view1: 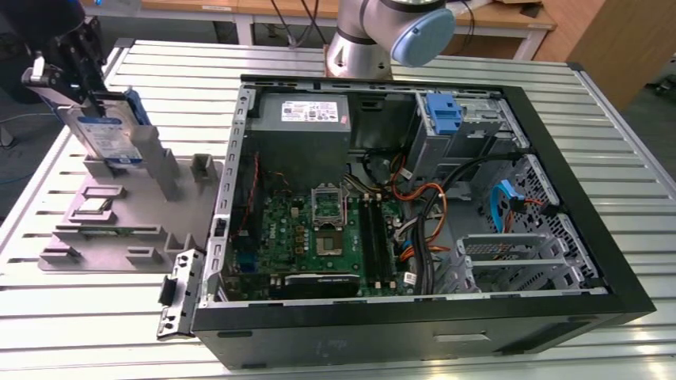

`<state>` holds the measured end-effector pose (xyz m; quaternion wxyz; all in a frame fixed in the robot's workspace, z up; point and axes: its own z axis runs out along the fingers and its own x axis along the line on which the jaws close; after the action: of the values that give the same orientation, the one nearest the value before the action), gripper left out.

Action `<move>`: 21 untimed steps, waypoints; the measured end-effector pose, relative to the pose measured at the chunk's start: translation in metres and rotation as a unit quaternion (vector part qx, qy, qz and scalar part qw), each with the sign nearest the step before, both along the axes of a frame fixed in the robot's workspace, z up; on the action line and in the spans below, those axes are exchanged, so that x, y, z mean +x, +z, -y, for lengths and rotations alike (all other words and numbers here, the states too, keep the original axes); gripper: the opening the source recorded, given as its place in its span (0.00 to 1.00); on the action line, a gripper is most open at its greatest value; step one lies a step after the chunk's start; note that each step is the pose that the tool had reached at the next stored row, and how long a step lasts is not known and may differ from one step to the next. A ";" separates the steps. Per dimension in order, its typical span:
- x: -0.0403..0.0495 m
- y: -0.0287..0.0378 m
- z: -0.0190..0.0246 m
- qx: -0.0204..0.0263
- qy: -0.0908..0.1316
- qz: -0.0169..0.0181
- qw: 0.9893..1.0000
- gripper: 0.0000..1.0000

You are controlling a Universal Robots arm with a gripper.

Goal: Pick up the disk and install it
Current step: 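Pick up the disk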

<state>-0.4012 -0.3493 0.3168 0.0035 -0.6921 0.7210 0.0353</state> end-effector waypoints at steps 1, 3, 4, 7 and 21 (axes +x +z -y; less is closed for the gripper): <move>0.0000 0.0024 0.0000 0.000 0.000 0.000 1.000 0.35; 0.0000 0.0085 0.0000 0.000 0.000 0.000 1.000 0.35; 0.0000 0.0119 0.0000 0.000 0.000 0.000 1.000 0.35; 0.0000 0.0222 0.0000 0.000 0.000 0.000 1.000 0.35; 0.0000 0.0333 0.0000 0.000 0.000 0.000 1.000 0.35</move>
<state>-0.4012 -0.3493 0.3501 0.0035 -0.6921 0.7209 0.0353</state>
